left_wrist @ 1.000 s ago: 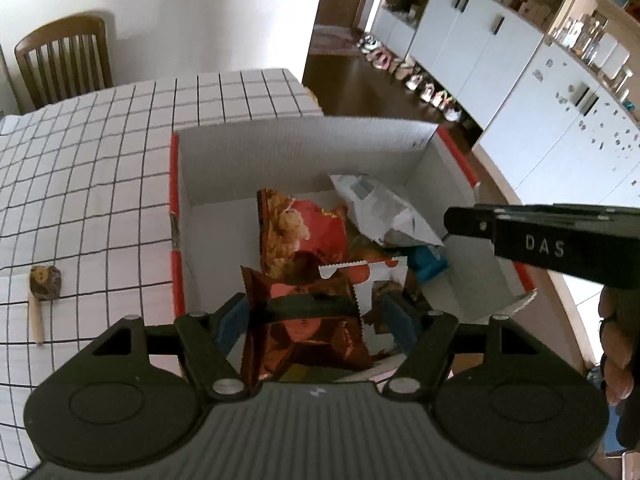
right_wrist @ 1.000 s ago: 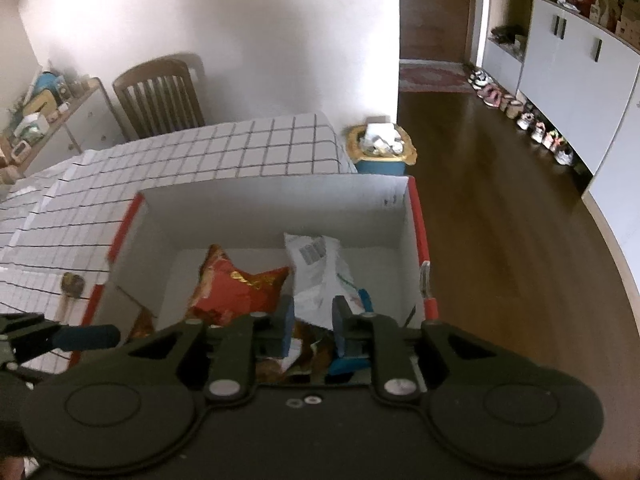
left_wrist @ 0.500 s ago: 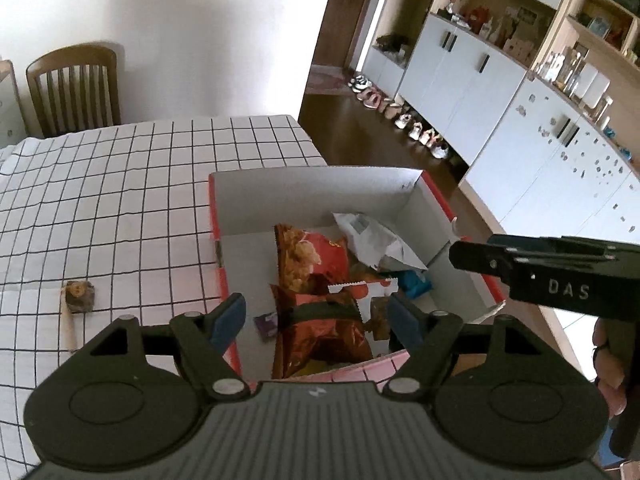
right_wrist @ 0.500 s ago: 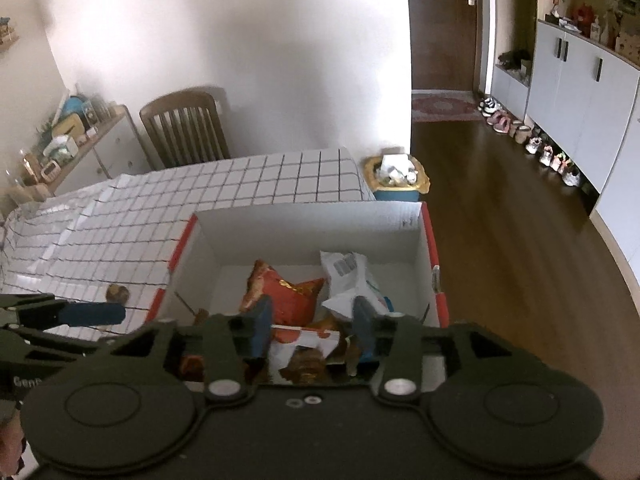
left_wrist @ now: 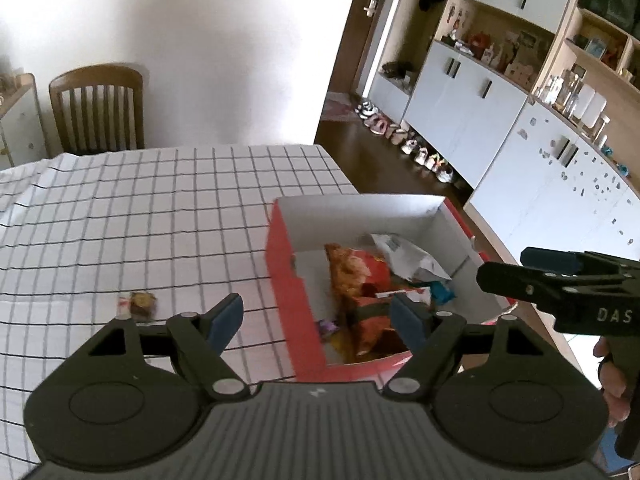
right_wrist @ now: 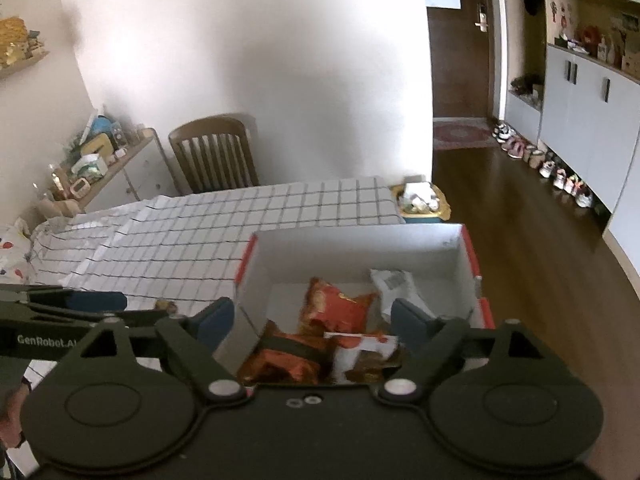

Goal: Organize snacks
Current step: 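Move both tools back from the box toward the brown cake and white stick, then grasp the small brown square cake with the left tool while the right tool grasps the white stick snack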

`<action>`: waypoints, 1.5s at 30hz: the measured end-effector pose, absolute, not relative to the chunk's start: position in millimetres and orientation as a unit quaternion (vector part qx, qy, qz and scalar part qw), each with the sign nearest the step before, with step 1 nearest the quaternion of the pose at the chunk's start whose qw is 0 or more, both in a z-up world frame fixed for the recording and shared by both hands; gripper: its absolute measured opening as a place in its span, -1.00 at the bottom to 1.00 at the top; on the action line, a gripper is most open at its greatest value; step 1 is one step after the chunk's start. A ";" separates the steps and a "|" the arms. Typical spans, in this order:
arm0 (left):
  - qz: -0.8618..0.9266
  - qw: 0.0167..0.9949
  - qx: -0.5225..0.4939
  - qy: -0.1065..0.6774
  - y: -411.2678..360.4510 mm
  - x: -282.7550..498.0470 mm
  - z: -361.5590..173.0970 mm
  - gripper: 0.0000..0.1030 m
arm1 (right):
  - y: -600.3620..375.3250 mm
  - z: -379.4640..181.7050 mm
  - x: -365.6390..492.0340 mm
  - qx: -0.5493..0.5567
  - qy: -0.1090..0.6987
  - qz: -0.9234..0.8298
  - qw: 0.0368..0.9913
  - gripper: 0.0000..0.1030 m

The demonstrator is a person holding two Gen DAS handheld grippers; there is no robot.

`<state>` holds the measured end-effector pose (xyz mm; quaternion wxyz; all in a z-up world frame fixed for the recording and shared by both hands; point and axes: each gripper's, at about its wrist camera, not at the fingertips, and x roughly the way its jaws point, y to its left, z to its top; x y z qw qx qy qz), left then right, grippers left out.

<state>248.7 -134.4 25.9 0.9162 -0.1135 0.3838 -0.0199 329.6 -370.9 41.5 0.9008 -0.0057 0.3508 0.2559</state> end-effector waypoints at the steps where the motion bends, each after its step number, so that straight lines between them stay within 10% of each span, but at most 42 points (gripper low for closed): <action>1: -0.020 0.918 -0.112 0.381 -128.8 246.0 27.0 0.69 | -366.7 42.4 326.8 -0.003 0.348 0.258 0.901 0.77; 11: -0.006 0.927 -0.121 0.356 -64.4 227.9 29.5 1.00 | -312.2 46.8 299.5 -0.004 0.330 0.287 0.899 0.95; 30: 0.042 0.909 -0.156 0.385 68.4 249.1 -10.3 1.00 | -195.0 14.2 275.7 -0.023 0.360 0.290 0.887 0.98; 45: 0.009 0.891 -0.121 0.437 71.0 293.5 -54.8 1.00 | -120.8 -51.9 282.7 -0.075 0.398 0.288 0.868 0.66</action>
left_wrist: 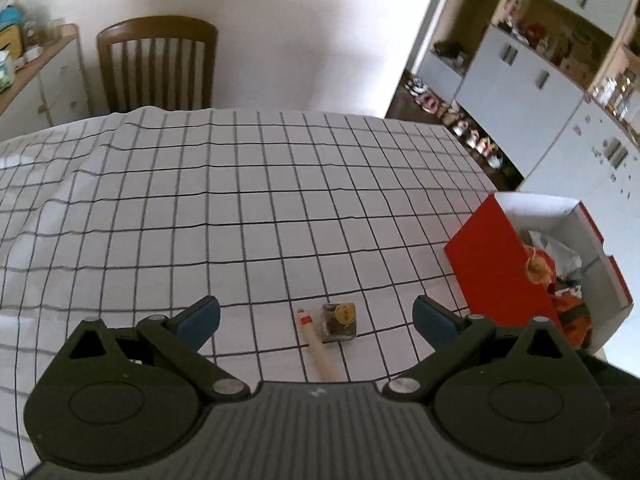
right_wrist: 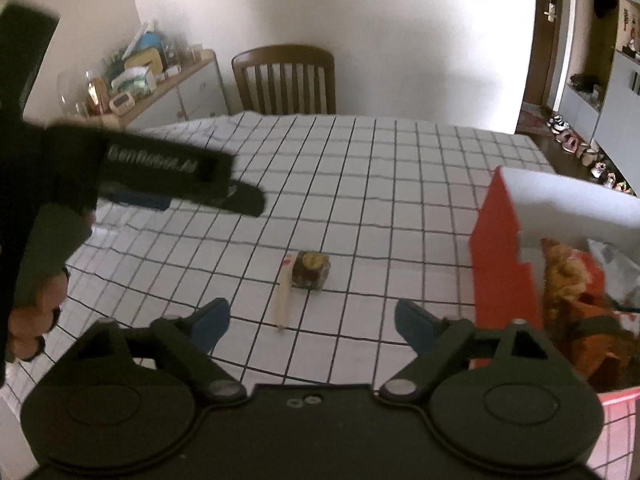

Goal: Organize snacks
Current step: 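Grasp the small brown square cake with the left tool while the right tool grasps the white stick snack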

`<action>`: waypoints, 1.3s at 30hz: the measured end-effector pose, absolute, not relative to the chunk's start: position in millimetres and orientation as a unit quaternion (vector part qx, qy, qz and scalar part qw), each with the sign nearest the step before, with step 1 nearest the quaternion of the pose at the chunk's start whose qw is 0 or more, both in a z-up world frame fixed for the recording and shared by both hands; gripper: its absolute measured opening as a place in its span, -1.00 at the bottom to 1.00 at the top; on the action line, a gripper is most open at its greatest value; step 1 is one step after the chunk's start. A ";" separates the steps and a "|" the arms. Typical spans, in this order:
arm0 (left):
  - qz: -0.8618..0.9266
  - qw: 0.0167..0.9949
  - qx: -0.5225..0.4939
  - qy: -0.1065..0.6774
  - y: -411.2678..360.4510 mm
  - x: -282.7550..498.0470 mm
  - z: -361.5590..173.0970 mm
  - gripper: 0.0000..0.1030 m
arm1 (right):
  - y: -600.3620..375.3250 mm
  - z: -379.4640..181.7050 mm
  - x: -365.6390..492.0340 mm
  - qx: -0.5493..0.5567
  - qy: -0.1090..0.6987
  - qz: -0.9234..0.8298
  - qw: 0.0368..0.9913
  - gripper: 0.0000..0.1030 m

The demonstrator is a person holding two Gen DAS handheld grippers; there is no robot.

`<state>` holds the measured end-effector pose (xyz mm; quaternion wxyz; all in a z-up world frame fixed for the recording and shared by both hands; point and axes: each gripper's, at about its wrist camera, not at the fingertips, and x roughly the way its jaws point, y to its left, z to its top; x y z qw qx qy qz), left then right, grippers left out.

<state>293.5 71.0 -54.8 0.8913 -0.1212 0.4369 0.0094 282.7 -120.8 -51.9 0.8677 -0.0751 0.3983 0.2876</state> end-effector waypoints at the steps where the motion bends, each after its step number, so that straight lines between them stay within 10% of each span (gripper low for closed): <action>1: 0.006 0.891 -0.115 0.439 68.9 297.6 -55.5 1.00 | -116.7 -56.8 283.8 -0.078 0.401 0.288 0.866 0.62; 9: -0.018 0.869 -0.069 0.489 54.3 342.3 -75.7 0.97 | -87.8 -87.9 294.6 -0.093 0.415 0.292 0.856 0.34; 28: -0.051 0.811 -0.057 0.580 33.8 379.6 -130.2 -0.19 | -41.2 -129.3 304.4 -0.144 0.402 0.306 0.851 -0.31; 39: -0.048 0.807 -0.068 0.584 33.8 383.5 -138.1 -0.42 | -40.9 -134.8 309.1 -0.150 0.405 0.307 0.848 -0.61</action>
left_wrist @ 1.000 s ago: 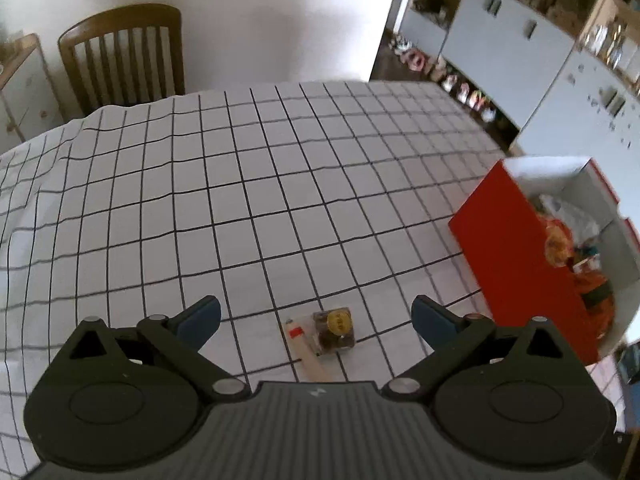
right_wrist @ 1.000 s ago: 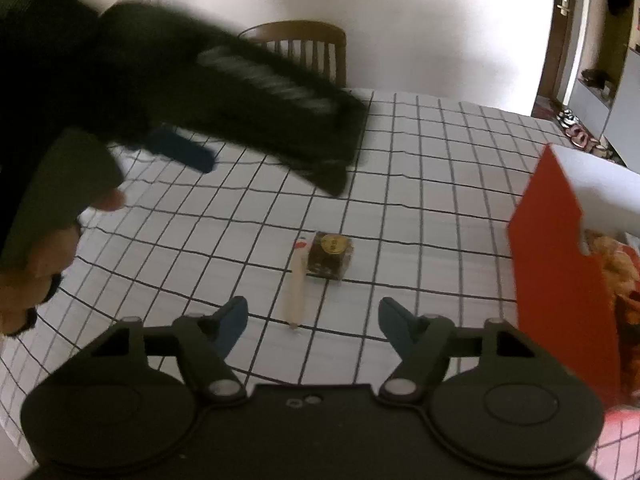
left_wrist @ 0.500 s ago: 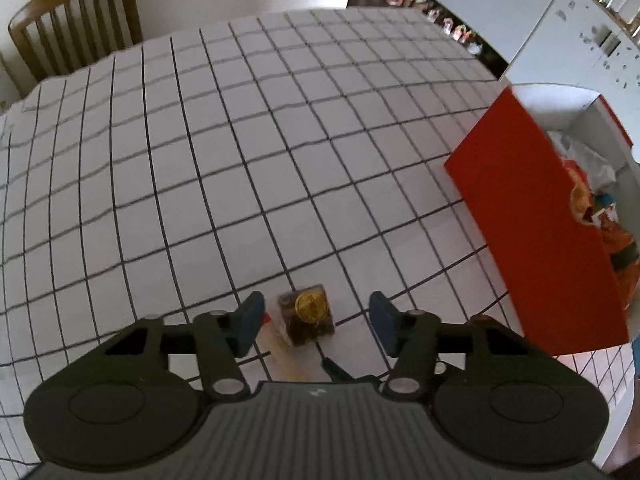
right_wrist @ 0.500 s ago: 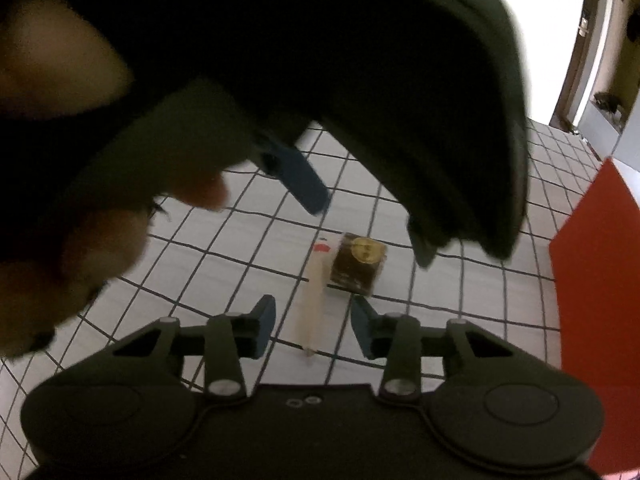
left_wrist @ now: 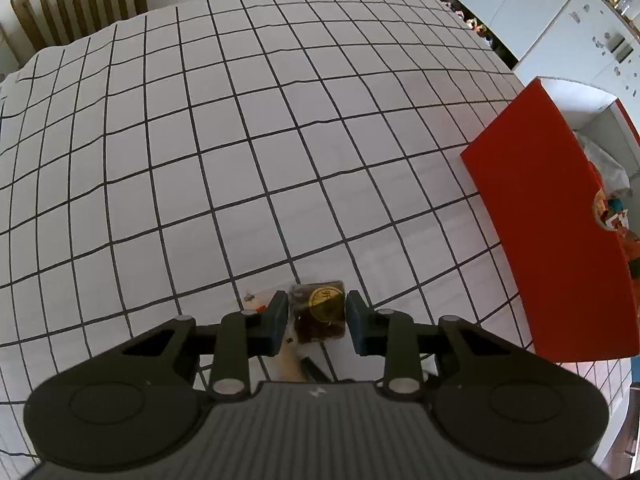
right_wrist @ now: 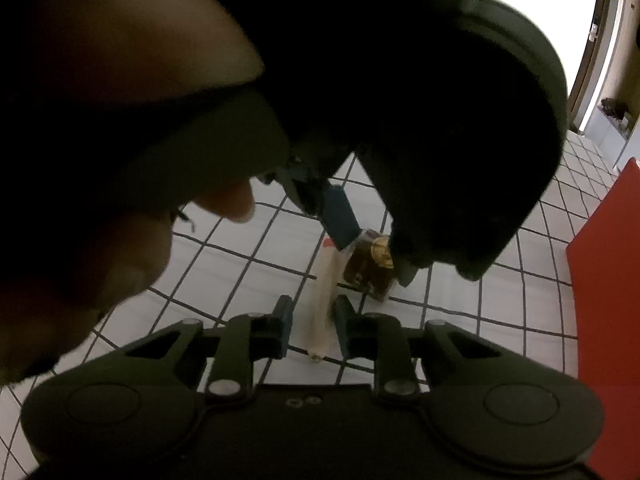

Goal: Organize snacks
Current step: 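Grasp the small brown square cake with the left tool while the right tool grasps the white stick snack, then carry the brown cake and white stick snack over the red box with both tools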

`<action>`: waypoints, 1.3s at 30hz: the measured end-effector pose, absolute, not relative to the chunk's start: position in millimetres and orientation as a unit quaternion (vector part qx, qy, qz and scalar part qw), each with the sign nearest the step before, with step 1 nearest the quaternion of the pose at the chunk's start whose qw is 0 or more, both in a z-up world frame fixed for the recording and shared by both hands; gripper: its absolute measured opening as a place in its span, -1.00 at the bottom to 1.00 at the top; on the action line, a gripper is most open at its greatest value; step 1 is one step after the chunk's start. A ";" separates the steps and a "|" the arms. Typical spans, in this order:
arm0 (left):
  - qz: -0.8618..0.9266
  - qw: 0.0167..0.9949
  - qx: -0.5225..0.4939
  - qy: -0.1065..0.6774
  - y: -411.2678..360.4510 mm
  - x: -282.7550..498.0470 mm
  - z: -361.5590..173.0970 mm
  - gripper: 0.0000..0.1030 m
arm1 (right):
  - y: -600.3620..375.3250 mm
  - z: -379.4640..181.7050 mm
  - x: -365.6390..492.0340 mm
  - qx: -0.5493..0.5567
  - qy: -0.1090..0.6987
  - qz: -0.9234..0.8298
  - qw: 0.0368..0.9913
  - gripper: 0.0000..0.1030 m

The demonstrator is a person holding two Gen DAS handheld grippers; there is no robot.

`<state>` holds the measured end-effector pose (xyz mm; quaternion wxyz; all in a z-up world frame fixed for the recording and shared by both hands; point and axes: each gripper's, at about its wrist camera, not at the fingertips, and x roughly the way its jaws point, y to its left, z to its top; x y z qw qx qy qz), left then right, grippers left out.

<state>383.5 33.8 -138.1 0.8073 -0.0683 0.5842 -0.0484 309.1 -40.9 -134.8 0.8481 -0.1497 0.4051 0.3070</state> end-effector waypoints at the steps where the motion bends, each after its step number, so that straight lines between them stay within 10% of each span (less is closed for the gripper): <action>1: -0.048 0.808 -0.070 0.584 34.0 383.4 -138.2 -0.42 | -40.6 -134.6 309.2 -0.152 0.404 0.307 0.848 -0.70; 39: -0.089 0.849 -0.114 0.508 4.3 317.3 -47.0 -0.43 | -174.2 -41.4 266.0 -0.065 0.403 0.268 0.873 -0.81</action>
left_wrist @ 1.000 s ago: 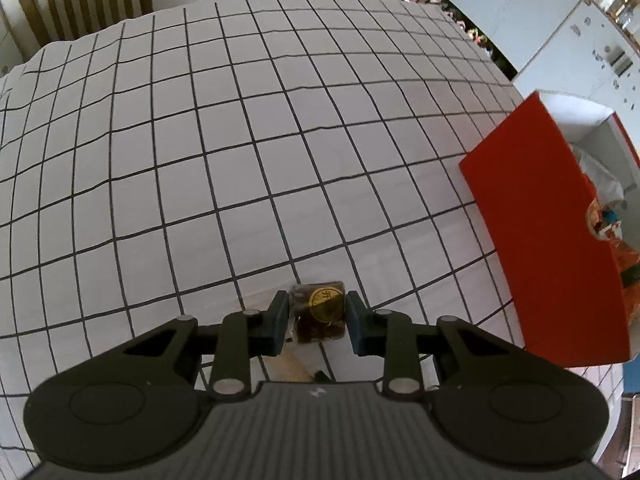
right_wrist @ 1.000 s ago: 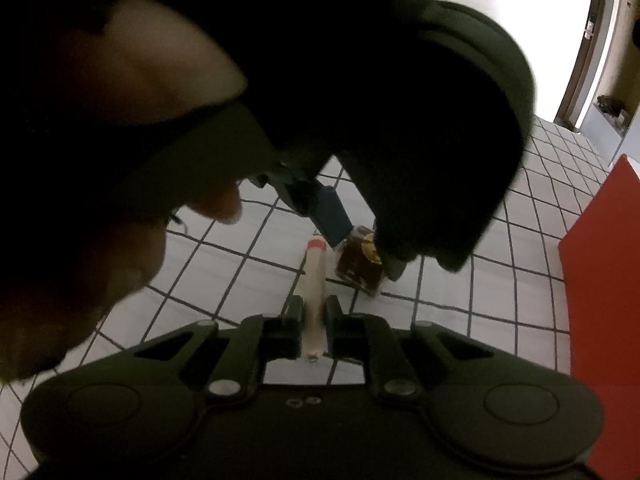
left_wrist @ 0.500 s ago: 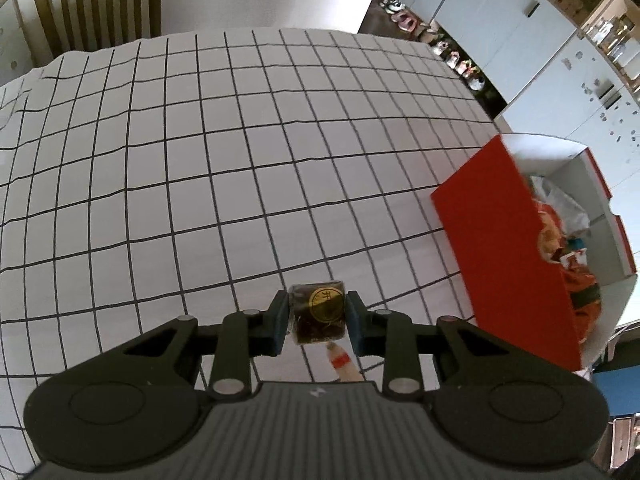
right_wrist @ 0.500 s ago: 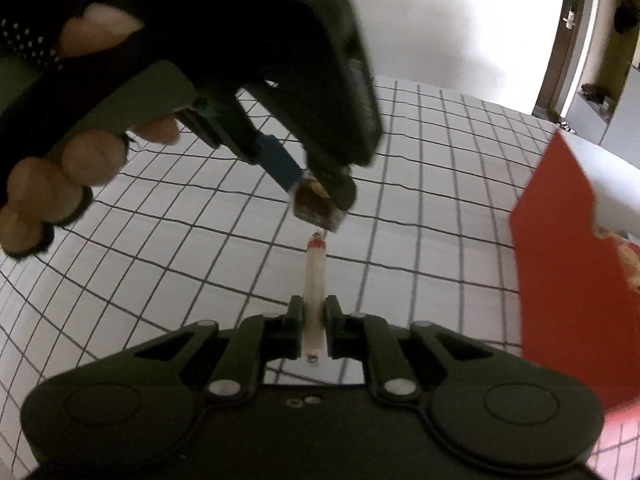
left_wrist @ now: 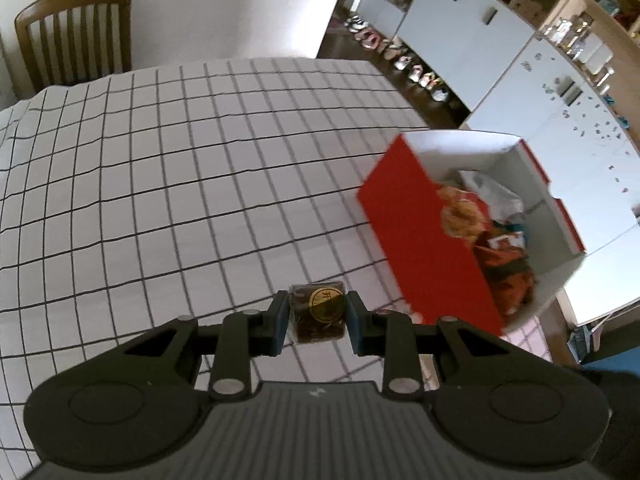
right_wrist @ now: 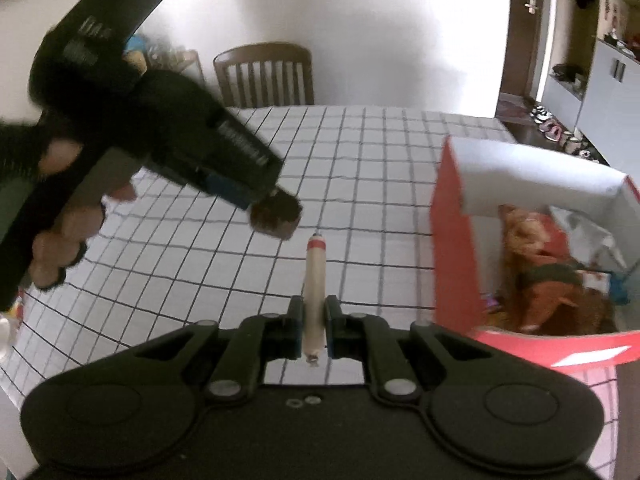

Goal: Organize snacks
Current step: 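Carry the brown cake and white stick snack over the red box with both tools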

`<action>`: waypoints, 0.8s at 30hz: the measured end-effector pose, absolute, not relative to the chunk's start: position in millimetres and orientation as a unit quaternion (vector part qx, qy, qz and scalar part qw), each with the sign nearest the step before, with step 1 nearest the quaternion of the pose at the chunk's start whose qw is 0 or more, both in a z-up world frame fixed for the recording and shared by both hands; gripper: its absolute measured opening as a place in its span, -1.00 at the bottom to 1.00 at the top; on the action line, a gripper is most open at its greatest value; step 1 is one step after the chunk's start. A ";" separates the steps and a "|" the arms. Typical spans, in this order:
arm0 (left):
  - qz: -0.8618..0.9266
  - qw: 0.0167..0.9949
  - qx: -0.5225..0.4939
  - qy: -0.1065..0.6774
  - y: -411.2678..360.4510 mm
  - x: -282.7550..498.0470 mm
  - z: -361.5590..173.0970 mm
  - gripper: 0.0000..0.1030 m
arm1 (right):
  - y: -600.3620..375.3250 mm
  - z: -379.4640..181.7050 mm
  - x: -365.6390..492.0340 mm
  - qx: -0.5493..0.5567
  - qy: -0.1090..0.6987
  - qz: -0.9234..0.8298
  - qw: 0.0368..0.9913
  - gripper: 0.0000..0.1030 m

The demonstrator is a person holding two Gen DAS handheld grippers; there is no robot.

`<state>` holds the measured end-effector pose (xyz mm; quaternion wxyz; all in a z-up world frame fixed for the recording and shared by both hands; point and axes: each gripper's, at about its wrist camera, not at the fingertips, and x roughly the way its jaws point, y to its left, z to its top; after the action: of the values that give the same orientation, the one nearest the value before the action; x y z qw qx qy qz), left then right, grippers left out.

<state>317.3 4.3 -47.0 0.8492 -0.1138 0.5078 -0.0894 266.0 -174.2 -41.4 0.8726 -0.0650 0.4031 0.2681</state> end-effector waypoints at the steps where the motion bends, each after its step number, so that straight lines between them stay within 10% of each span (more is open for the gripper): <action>1: -0.093 0.850 -0.114 0.505 0.3 314.0 -43.2 -0.43 | -179.7 -35.0 263.1 -0.062 0.399 0.266 0.875 -0.81; 24: -0.106 0.874 -0.093 0.464 -118.3 299.4 7.4 -0.43 | -316.8 21.1 285.8 -0.033 0.336 0.227 0.914 -0.81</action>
<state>299.4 -118.3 7.4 0.8743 -0.0930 0.4644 -0.1059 285.8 -316.8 21.1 0.9136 -0.0332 0.3358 0.2270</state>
